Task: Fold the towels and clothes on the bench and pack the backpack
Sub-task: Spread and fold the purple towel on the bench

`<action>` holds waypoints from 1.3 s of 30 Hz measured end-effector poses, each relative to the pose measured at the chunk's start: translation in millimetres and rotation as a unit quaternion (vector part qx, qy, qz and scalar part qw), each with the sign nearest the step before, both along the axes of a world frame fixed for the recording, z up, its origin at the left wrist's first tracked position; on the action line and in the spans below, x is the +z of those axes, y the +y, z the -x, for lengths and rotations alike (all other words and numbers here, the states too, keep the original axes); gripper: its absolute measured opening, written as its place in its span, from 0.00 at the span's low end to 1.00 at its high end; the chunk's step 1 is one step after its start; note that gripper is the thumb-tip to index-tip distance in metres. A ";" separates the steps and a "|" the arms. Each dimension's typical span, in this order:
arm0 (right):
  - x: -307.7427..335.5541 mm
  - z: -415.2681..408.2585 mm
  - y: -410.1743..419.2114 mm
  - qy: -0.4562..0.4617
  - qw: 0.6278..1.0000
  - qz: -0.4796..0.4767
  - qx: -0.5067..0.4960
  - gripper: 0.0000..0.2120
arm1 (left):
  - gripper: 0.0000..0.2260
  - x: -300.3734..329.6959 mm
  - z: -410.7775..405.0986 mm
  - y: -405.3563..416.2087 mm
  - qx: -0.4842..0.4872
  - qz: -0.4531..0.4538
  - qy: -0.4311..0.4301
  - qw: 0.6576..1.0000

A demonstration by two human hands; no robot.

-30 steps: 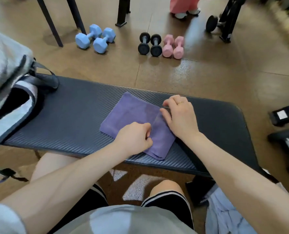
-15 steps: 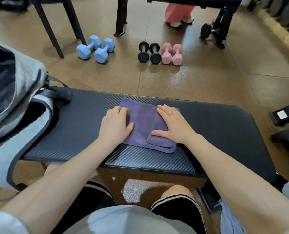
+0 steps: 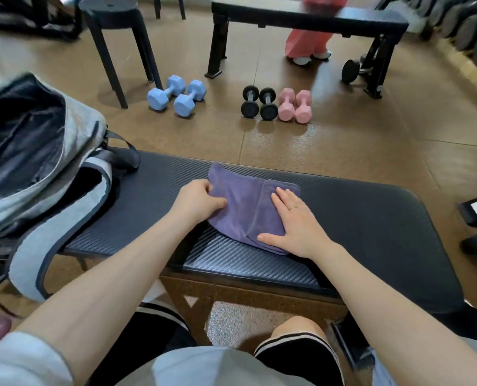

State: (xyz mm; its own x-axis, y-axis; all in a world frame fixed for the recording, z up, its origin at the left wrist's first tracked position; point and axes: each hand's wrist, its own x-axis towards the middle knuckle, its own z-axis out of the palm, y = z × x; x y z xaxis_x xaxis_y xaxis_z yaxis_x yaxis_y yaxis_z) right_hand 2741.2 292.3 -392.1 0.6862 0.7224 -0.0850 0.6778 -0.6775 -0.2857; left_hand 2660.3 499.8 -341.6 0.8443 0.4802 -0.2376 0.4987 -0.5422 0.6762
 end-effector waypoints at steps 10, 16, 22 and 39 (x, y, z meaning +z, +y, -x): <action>2.8 17.5 -30.6 0.065 0.938 -0.322 -0.107 0.40 | 0.11 -16.4 13.2 -92.5 -0.172 -0.061 -0.166 0.969; 8.7 -2.2 -63.6 -0.105 0.974 -0.183 0.079 0.31 | 0.19 -50.6 31.2 -94.4 -0.267 -0.230 -0.144 0.925; 0.9 -24.6 -40.3 -0.127 0.954 0.002 0.272 0.35 | 0.35 -72.6 54.0 -95.0 -0.219 -0.251 -0.130 0.934; 6.9 -74.4 -27.4 -0.013 0.956 -0.213 0.201 0.27 | 0.10 -46.2 -2.9 -96.4 -0.088 -0.301 -0.153 0.937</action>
